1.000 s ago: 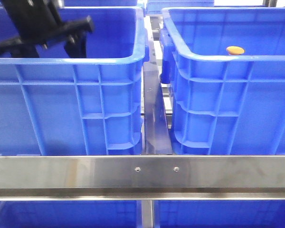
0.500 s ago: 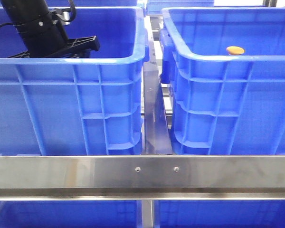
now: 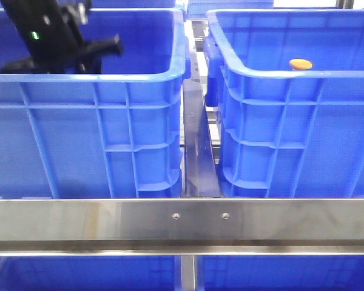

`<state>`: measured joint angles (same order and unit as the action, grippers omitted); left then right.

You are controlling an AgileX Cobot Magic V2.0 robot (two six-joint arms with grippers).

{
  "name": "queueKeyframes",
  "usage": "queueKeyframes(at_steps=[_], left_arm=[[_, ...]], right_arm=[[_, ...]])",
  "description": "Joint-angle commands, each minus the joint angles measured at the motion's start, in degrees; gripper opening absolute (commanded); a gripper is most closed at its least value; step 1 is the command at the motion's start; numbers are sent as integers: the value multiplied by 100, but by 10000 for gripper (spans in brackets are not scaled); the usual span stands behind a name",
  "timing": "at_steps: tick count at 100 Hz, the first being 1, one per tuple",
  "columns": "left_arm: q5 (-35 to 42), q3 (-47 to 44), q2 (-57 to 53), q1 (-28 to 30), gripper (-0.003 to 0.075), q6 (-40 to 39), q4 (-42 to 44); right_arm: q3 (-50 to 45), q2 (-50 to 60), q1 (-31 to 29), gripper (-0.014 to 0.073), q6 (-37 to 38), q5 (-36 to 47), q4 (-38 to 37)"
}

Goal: Pick red and yellow buttons and place in box
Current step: 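Lift the red button and pass it to the right gripper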

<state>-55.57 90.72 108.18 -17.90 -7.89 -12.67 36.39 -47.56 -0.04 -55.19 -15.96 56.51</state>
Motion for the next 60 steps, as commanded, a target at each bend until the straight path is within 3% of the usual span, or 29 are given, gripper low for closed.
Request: queueKeyframes(at_steps=[1, 22, 34, 44, 60], left_arm=[[61, 173, -712, -49, 10, 375, -233], [38, 173, -1539, -76, 10, 1890, -1443], [37, 173, -1850, -242, 10, 2582, -2078], [8, 173, -1893, -533, 10, 3073, -2312], [-135, 173, -1882, -1175, 10, 3596, -2323]], right_arm=[[157, 62, -39, -60, -67, 154, 156], [164, 58, -39, -52, -67, 42, 357], [347, 48, -39, 18, -67, -305, 370], [730, -90, -39, 159, -61, -897, 478], [1355, -463, -39, 468, 253, -1964, 1092]])
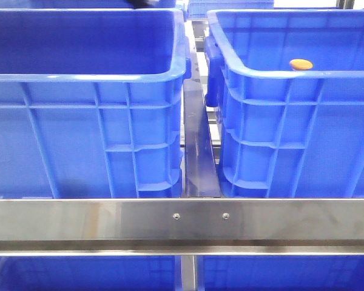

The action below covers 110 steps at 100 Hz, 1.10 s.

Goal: Pick red and yellow buttons and place in box
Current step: 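Lift the red button and pass it to the right gripper, then carry the red button with the right gripper into the empty crate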

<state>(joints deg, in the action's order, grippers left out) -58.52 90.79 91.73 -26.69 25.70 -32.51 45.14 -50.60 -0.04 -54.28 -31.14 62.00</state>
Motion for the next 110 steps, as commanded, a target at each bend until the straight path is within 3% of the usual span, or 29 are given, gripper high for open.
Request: queueKeyframes(at_steps=[1, 10, 50, 99, 110], left_arm=[[160, 166, -236, -323, 10, 249, -340], [170, 166, -236, -607, 10, 432, -340], [160, 166, -236, -891, 9, 517, -340], [160, 166, -236, -891, 10, 517, -344], [160, 166, -236, -891, 11, 517, -344]], right_arm=[[532, -179, -39, 484, 181, -536, 599], [840, -479, -39, 539, 449, -967, 906], [1746, -2235, -19, 540, 1194, -2834, 1863], [1794, -2663, 445, 537, 1194, -2758, 1875], [1794, -2663, 445, 458, 1194, -2775, 1875]])
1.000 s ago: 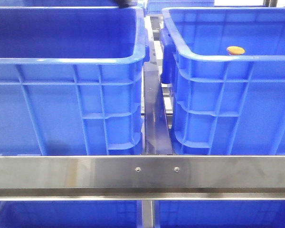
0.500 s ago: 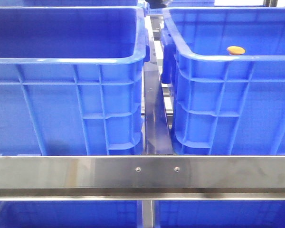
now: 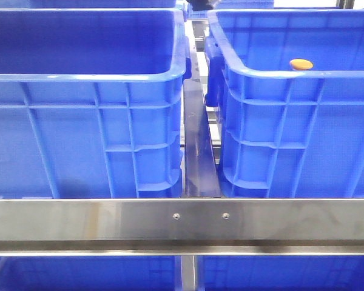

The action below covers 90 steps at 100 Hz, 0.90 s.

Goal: Pick red and yellow buttons and place in box
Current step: 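Carry the red button with the right gripper into the empty crate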

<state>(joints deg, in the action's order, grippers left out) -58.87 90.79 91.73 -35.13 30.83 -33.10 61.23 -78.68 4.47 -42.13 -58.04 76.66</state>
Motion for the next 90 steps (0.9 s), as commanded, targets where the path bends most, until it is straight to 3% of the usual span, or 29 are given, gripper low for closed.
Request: queueKeyframes(at_steps=[1, 14, 22, 32, 44, 51, 90], left_arm=[[195, 166, -236, -47, 11, 4, -285], [195, 166, -236, -47, 18, 4, -285], [195, 166, -236, -47, 76, 4, -285], [195, 166, -236, -47, 253, 4, -285], [195, 166, -236, -47, 552, 4, -270], [195, 166, -236, -47, 640, 4, -246], [-114, 166, -236, -47, 617, 4, -92]], right_arm=[[185, 145, -7, 449, -22, -83, 409], [185, 145, -7, 248, -22, -129, 409], [185, 145, -7, 191, -22, -157, 409], [185, 145, -7, 183, -22, -171, 409], [185, 145, -41, 183, -34, -62, 409], [185, 145, -46, 183, -177, 192, 358], [288, 145, -857, 183, -1713, 2389, -478]])
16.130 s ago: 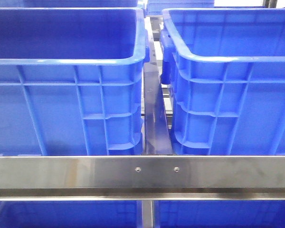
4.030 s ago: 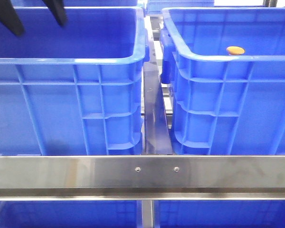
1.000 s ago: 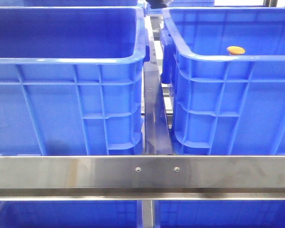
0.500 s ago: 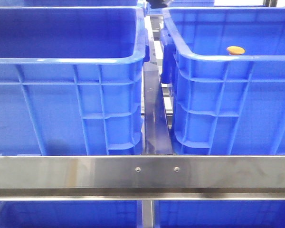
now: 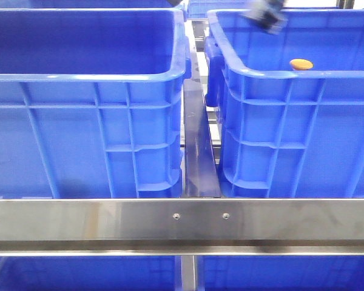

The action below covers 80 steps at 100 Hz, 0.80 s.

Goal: Pick red and yellow buttons and place in box
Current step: 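Carry the red button with the right gripper into the empty crate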

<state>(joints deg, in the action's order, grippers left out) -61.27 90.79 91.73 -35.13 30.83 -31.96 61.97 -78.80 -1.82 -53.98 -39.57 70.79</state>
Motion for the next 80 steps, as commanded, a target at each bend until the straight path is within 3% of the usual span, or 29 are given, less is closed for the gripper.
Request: queueKeyframes(at_steps=[1, 24, 49, 80], left_arm=[[122, 166, -236, -47, 617, 4, -206], [18, 166, -236, -47, 617, 4, -206], [-113, 166, -236, -47, 617, 4, -206], [-138, 166, -236, -47, 617, 4, -206]], right_arm=[[214, 157, -263, 183, -564, 584, 71], [214, -59, -655, 183, -1160, 1755, -660], [293, -941, -665, 183, -1524, 3104, -681], [1282, -2180, -665, 183, -1524, 3385, -681]])
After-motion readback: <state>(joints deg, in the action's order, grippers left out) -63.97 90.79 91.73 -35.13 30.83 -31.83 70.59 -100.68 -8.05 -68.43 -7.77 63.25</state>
